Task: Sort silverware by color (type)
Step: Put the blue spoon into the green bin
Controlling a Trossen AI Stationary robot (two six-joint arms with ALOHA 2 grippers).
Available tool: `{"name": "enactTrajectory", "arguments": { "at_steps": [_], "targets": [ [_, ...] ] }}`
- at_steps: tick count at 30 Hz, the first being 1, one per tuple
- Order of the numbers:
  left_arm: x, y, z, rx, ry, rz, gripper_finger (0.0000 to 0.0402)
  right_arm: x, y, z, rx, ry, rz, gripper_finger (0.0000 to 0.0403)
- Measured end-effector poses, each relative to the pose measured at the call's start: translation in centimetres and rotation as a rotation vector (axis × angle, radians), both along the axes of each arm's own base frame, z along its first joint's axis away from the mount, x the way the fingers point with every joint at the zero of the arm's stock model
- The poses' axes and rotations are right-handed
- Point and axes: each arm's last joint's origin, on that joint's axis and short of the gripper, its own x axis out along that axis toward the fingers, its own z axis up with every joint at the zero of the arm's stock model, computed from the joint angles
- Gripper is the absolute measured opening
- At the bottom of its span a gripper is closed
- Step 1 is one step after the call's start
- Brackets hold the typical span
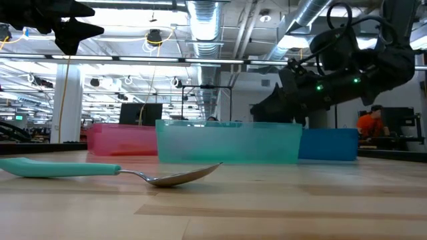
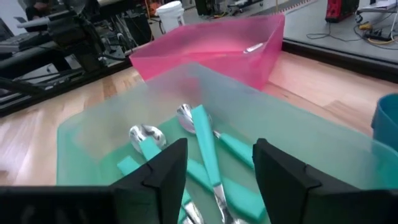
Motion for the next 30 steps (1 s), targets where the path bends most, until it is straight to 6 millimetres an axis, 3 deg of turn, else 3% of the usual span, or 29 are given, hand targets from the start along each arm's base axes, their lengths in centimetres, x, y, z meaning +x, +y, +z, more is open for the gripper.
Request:
{"name": "enactTrajectory", "arguments": {
  "at_steps": [10,16,25,30],
  "targets": [
    [0.0,0.0,0.0,-0.001,0.000,0.000,0.0214,1.1,-0.1,2.0,-0.066,-0.054,0.015,0.0196],
    [0.0,0.0,0.0,-0.002,0.000,0.000,0.0214,0.7,0.3,4.8,-0.079,-0.154,0.048,0.0196],
    [0.0,0.0,0.0,-0.002,0.000,0.000,0.0214,-0.5,3.4,8.7,-0.079,-0.305,0.298,0.0193],
    [0.0,0.0,0.0,-0.002,0.000,0.000,0.0214,-1.2,4.9,9.5,-0.080,-0.297,0.359,0.0193]
  ]
}}
